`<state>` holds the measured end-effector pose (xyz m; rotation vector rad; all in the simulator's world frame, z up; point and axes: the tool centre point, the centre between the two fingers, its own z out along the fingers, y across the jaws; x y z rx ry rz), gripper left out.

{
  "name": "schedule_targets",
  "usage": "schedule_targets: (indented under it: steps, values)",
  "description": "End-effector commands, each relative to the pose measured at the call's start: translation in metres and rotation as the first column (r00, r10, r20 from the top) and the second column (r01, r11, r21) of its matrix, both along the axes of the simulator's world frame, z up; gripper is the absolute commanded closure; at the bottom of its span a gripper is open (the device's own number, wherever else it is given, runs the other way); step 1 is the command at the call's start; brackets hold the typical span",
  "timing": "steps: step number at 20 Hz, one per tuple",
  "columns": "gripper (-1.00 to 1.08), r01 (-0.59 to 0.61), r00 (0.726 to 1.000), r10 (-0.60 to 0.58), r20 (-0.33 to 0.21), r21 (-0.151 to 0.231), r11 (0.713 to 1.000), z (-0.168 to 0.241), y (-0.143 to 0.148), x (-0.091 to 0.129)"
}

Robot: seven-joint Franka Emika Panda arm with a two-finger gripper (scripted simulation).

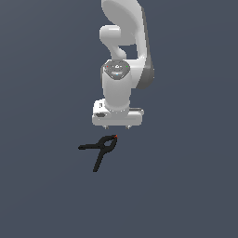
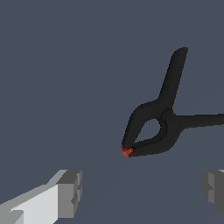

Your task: Pick up the object and move it to a goal position.

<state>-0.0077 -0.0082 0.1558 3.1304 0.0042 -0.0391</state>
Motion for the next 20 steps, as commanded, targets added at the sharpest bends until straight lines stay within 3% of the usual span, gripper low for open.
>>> schedule_targets:
  steps: [1,12,20]
  values:
    - [-0.20,0.000,1.000,0.000,0.000,0.000,1.000,0.000,0.000,0.000]
    - [-0.20,-0.008,1.000,0.008,0.008,0.000,1.000,0.009,0.010,0.003]
    - [-0.20,0.118,0.993,-0.118,-0.017,0.017,0.993,0.000,-0.008,0.010]
